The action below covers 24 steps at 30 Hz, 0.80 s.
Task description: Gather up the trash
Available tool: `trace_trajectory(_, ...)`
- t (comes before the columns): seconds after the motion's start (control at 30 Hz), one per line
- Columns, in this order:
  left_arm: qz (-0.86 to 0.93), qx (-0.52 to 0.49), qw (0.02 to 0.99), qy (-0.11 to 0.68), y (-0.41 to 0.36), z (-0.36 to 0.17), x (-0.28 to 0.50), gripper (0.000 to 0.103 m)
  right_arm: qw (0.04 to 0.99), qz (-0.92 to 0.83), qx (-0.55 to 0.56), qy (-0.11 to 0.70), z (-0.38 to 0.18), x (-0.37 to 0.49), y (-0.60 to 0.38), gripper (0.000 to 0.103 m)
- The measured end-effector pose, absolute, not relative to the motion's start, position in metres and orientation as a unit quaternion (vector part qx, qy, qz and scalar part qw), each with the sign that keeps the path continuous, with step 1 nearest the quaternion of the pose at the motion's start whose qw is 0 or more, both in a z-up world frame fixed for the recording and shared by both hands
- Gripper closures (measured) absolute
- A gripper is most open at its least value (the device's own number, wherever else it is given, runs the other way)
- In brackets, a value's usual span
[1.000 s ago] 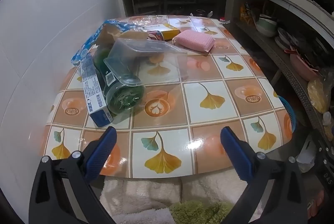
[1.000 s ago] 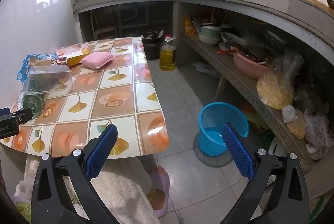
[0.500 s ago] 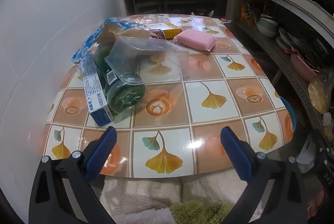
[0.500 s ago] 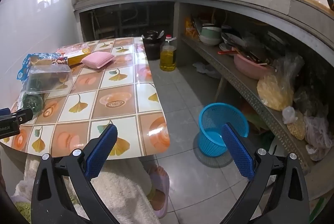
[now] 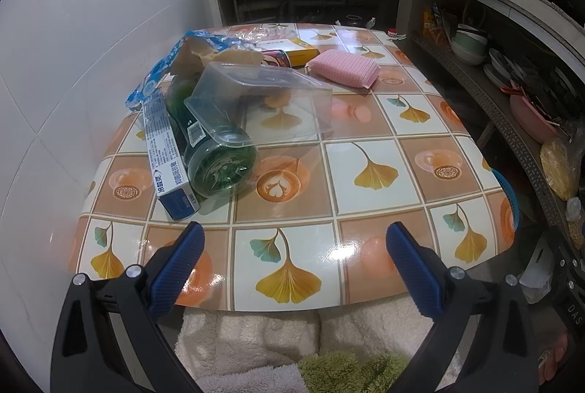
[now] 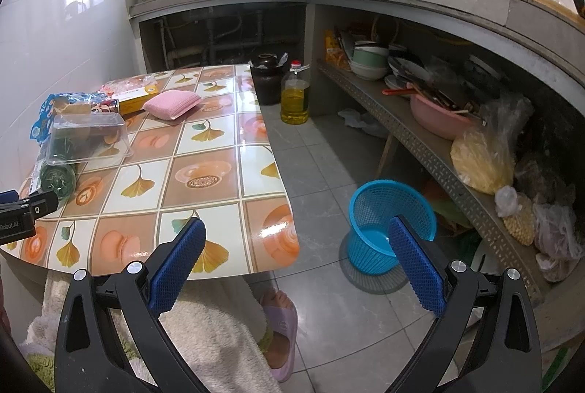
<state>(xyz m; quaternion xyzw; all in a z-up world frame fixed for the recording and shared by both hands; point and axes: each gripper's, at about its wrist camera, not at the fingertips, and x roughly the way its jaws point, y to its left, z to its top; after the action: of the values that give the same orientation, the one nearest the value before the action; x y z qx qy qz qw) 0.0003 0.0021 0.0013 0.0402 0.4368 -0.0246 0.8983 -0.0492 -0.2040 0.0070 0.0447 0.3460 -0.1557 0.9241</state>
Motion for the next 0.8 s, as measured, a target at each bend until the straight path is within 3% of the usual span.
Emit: trace_trajectory(0.8, -0.024, 0.041, 0.898, 0.437, 0.0021, 0.0014, 0.0008, 0.006, 0.924, -0.156, 0.045, 0.346, 0.0068, -0.0499, -0.2052, 0.008)
